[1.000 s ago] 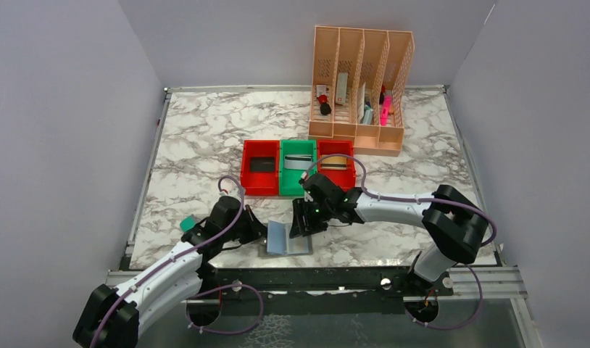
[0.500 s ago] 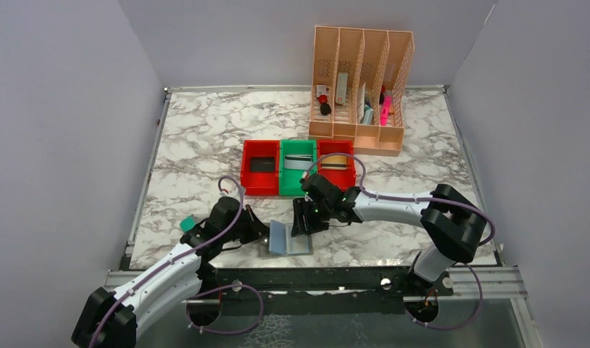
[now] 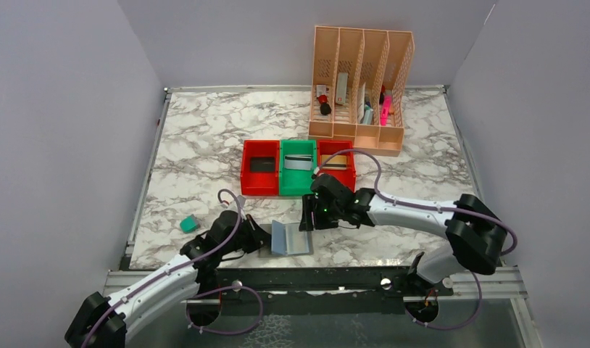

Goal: Take the credit cards out of the card holder

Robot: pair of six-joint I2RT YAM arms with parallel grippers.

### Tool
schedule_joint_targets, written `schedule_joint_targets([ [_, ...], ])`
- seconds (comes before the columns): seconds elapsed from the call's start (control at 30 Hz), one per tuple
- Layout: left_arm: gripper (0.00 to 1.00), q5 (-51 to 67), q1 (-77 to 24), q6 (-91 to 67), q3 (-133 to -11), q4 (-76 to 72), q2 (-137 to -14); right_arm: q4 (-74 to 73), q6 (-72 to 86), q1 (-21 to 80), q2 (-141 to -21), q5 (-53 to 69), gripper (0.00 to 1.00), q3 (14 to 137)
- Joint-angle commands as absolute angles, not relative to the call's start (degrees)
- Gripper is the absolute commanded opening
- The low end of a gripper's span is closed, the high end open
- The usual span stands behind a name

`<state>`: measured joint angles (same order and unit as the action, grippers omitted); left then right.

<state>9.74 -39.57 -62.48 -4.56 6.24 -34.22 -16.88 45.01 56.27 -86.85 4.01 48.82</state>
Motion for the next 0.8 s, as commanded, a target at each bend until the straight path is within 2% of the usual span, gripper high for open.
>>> schedule_joint_targets([
  [0.0, 0.00, 4.86, -43.00, -68.19, -2.97, -2.45, -37.62, -20.62, 47.97, 56.53, -80.15, -3.52, 0.65, 45.73],
  [0.03, 0.00, 4.56, -43.68, -67.96, -3.64, -3.98, -39.44, -21.53, 48.96, 56.56, -78.97, -4.70, 0.75, 45.06],
  [0.07, 0.00, 4.26, -44.41, -67.60, -4.31, -4.77, -41.46, -21.59, 49.64, 56.55, -77.93, -5.37, 0.82, 44.22],
  [0.13, 0.00, 3.22, -45.85, -67.01, -5.63, -5.01, -44.57, -21.19, 50.80, 56.60, -75.81, -6.84, 0.85, 42.46],
  [0.33, 0.00, 0.79, -47.08, -67.79, -3.78, -4.75, -40.65, -19.50, 50.98, 56.54, -73.79, -5.37, 0.84, 41.56],
  [0.57, 0.00, 1.79, -47.10, -68.38, -3.03, -4.13, -39.23, -14.48, 51.69, 56.55, -76.37, 2.20, 0.74, 40.03],
  [0.77, 0.00, 2.25, -47.19, -67.40, -3.62, -4.13, -40.72, -13.22, 50.48, 56.60, -79.89, 6.17, 0.70, 41.55],
])
